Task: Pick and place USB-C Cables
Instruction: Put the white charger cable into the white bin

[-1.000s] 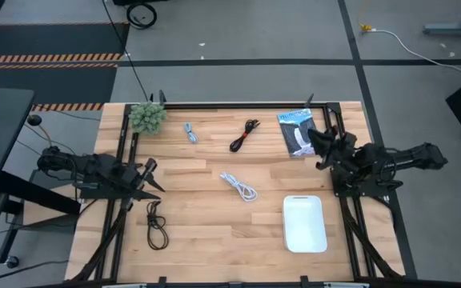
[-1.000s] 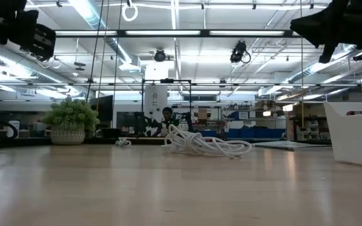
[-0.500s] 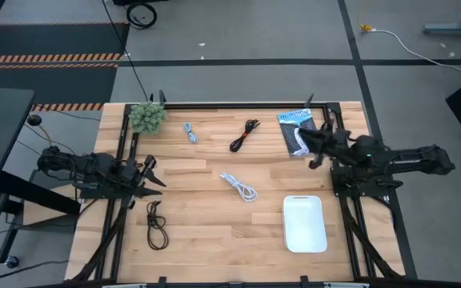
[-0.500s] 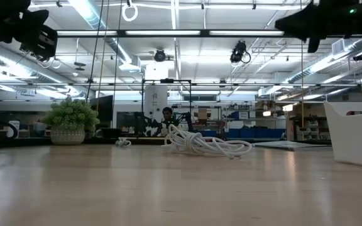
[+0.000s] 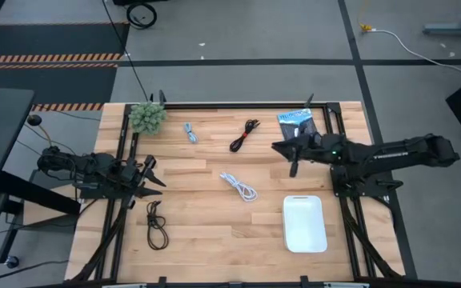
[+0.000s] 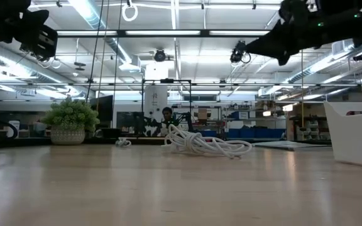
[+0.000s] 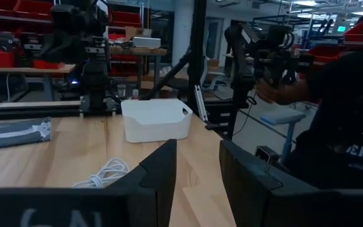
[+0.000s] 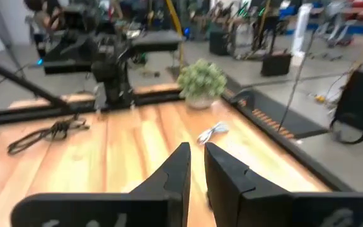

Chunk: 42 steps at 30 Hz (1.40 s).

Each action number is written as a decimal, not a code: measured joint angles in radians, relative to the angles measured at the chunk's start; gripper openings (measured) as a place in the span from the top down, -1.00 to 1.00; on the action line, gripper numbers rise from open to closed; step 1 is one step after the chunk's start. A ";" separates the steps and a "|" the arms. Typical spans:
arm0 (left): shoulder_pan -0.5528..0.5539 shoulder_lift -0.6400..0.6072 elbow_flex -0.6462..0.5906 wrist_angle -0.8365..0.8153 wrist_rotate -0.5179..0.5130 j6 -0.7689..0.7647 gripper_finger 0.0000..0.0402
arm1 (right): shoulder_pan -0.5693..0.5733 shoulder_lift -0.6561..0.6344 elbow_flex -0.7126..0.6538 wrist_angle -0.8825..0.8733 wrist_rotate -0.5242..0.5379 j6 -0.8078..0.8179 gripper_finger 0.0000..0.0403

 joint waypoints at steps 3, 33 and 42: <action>0.000 0.000 0.000 0.000 0.000 -0.001 0.36 | 0.000 0.093 0.046 -0.025 -0.012 0.026 0.74; 0.000 0.000 -0.001 0.000 0.000 -0.002 0.36 | 0.187 0.824 0.590 -0.542 0.047 0.097 -0.40; 0.000 0.000 -0.001 0.000 0.000 -0.002 0.36 | 0.217 0.834 0.593 -0.471 0.111 0.076 -0.49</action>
